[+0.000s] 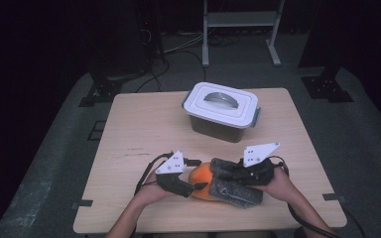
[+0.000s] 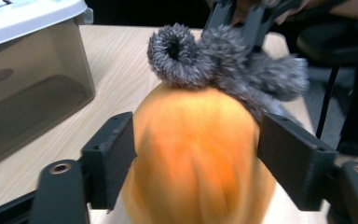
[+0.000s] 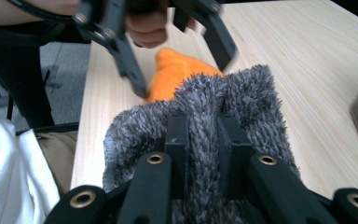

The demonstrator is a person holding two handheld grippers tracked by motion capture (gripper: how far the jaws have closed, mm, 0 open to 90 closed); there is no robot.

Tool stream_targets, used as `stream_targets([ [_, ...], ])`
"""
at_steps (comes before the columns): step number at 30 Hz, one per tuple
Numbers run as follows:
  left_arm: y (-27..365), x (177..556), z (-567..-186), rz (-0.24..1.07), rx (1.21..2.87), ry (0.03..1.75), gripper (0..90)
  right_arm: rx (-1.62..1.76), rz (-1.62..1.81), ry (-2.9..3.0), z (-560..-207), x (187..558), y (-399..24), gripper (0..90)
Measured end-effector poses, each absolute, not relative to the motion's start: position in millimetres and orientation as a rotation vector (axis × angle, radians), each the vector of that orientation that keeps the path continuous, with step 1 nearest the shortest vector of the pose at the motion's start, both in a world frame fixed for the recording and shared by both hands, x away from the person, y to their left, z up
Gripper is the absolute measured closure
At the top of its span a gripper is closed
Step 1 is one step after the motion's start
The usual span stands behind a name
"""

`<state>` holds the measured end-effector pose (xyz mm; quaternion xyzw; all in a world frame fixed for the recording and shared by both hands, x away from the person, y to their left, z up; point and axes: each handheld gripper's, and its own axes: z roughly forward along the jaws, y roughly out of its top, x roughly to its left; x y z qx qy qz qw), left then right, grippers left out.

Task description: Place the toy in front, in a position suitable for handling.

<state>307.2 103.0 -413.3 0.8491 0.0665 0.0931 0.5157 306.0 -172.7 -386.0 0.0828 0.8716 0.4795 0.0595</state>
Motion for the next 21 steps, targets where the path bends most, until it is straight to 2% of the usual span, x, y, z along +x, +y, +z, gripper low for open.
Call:
stream_targets([
  [3, 107, 306, -416, 0.250, 2.066, 0.139, 42.3, 0.211, 1.413, 2.639, -383, 303, -165, 75.9],
  [6, 111, 306, -418, 0.253, 2.059, 0.149, 47.6, 0.218, 1.435, 2.631, -384, 304, -164, 75.9],
  [21, 131, 317, -427, 0.206, 2.035, 0.262, 49.8, 0.407, 1.498, 2.607, -406, 311, -195, 75.9],
])
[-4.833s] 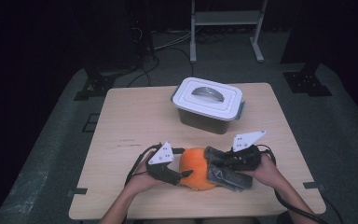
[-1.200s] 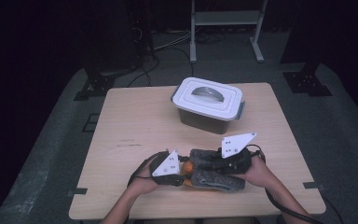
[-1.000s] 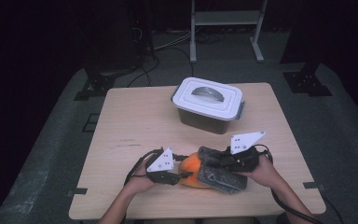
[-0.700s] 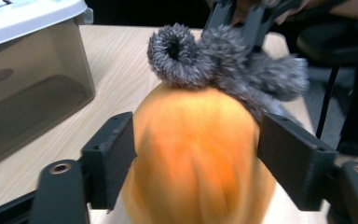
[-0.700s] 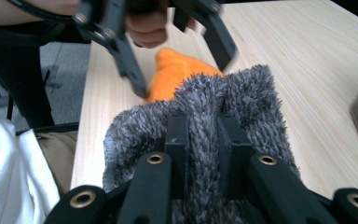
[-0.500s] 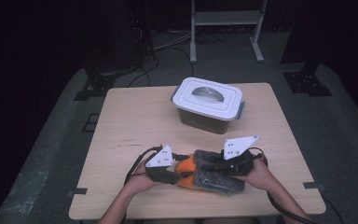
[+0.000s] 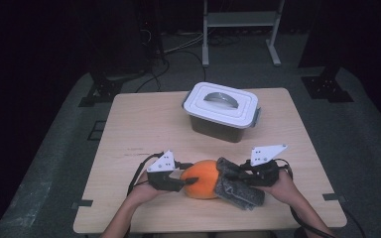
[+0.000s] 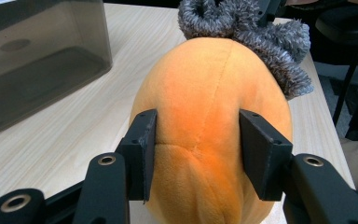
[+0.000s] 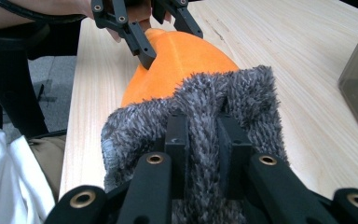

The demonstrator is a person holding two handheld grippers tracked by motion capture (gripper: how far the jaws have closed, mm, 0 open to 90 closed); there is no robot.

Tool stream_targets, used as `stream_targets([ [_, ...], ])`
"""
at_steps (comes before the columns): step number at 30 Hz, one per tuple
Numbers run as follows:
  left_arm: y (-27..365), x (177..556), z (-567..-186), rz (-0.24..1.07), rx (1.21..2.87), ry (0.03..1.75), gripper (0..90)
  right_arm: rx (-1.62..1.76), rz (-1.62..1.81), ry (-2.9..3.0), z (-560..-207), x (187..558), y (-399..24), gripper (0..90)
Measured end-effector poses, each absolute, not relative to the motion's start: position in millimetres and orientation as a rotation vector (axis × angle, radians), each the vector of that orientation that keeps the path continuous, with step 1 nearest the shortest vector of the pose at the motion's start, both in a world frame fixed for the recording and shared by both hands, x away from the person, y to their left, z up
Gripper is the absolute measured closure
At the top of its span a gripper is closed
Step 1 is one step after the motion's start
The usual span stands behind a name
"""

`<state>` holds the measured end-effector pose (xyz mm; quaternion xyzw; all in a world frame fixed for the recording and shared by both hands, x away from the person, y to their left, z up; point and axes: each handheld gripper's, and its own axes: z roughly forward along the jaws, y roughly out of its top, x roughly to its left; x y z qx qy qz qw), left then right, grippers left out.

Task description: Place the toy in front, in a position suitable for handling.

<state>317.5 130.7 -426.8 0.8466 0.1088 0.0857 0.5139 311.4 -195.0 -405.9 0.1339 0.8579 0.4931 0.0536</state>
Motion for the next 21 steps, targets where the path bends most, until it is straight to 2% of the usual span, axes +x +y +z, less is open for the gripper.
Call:
stream_targets([
  [9, 138, 321, -430, 0.184, 2.019, 0.287, 49.7, 0.337, 1.508, 2.586, -397, 311, -179, 76.0],
  [17, 142, 325, -433, 0.168, 2.014, 0.303, 49.1, 0.503, 1.518, 2.610, -425, 319, -203, 75.8],
  [21, 143, 324, -433, 0.170, 2.009, 0.308, 48.7, 0.530, 1.487, 2.617, -425, 320, -210, 75.9],
])
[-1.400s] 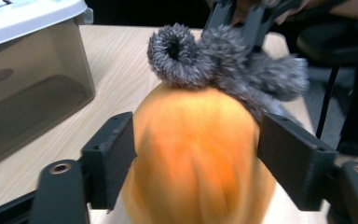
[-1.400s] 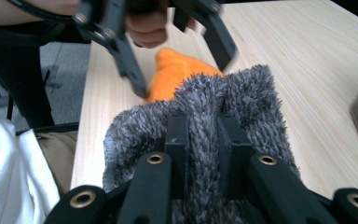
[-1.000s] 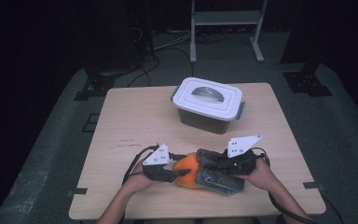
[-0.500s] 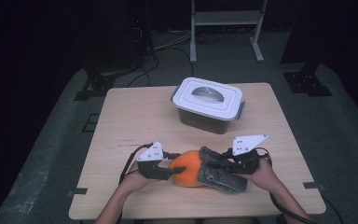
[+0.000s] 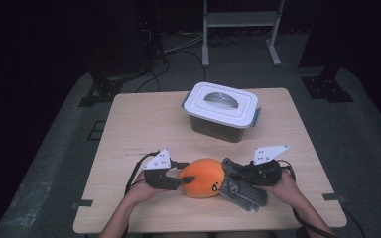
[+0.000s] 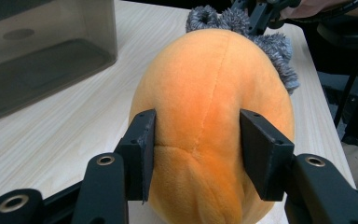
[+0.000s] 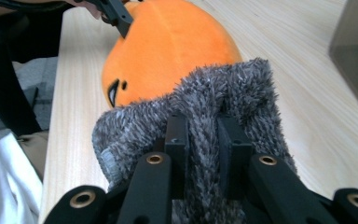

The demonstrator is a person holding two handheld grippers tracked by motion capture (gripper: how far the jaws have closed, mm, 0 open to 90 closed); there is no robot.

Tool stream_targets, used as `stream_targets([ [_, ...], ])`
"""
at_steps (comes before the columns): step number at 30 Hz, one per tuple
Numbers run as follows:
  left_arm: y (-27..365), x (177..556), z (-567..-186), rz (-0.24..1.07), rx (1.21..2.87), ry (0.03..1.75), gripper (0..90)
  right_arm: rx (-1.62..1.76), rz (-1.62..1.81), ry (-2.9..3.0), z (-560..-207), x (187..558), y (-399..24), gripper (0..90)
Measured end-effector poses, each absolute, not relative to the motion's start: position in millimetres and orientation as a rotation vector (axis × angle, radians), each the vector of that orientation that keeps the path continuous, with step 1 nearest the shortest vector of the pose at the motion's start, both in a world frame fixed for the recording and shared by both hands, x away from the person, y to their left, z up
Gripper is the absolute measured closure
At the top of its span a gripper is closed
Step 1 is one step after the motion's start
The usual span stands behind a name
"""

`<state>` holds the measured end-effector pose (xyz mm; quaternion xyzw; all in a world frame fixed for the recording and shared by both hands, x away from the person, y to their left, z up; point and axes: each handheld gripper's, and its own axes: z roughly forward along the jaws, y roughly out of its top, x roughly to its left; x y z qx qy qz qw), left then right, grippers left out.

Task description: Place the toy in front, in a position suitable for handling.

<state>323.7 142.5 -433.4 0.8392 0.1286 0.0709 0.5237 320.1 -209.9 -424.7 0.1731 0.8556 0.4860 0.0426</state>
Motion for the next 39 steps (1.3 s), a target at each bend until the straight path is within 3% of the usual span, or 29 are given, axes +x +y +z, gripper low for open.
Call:
stream_targets([
  [10, 143, 322, -433, 0.173, 2.011, 0.299, 48.5, 0.411, 1.515, 2.574, -398, 319, -188, 75.9],
  [21, 140, 321, -433, 0.179, 2.015, 0.286, 48.3, 0.543, 1.466, 2.629, -422, 320, -212, 75.9],
  [31, 139, 321, -433, 0.182, 2.014, 0.288, 48.3, 0.378, 1.531, 2.596, -388, 318, -183, 75.9],
  [39, 134, 319, -431, 0.193, 2.020, 0.272, 48.0, 0.448, 1.476, 2.654, -410, 319, -197, 75.8],
])
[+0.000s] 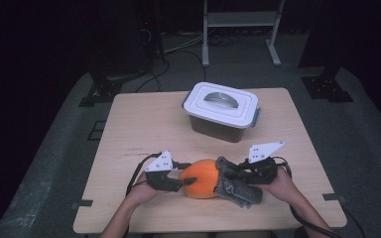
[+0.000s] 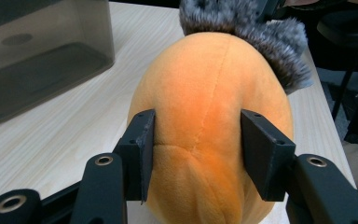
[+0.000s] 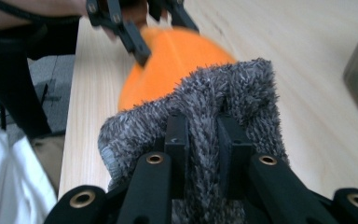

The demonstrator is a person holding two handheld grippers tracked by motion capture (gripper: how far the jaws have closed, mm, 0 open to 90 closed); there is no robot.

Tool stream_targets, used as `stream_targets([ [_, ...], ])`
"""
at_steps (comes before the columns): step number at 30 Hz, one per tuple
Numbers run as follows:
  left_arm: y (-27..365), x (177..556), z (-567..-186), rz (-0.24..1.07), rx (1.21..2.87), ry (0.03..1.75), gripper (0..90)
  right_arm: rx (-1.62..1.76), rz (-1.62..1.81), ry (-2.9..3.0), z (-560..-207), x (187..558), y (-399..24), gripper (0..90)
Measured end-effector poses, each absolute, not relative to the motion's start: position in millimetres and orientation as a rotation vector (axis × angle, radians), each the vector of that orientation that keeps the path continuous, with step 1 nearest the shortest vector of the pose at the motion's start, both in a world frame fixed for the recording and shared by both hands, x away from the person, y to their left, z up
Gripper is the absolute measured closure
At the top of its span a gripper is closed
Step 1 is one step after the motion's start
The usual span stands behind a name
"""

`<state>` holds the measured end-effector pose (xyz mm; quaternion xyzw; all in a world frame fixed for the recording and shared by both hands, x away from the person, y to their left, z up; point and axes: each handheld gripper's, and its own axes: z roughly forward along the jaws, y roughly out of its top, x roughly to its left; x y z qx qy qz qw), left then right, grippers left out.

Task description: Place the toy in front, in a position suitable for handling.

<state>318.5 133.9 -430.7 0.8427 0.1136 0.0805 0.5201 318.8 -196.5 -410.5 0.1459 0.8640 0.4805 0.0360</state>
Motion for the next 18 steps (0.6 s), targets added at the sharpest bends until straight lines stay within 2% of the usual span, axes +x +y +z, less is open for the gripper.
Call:
stream_targets([
  [4, 128, 314, -428, 0.207, 2.030, 0.244, 47.4, 0.431, 1.467, 2.649, -403, 316, -200, 75.8],
  [12, 124, 308, -426, 0.212, 2.042, 0.199, 45.5, 0.321, 1.472, 2.640, -387, 319, -172, 75.7],
  [14, 124, 307, -424, 0.220, 2.048, 0.191, 41.0, 0.308, 1.467, 2.651, -390, 319, -171, 75.8],
  [18, 119, 308, -422, 0.226, 2.071, 0.221, 20.2, 0.311, 1.486, 2.671, -396, 316, -177, 75.7],
])
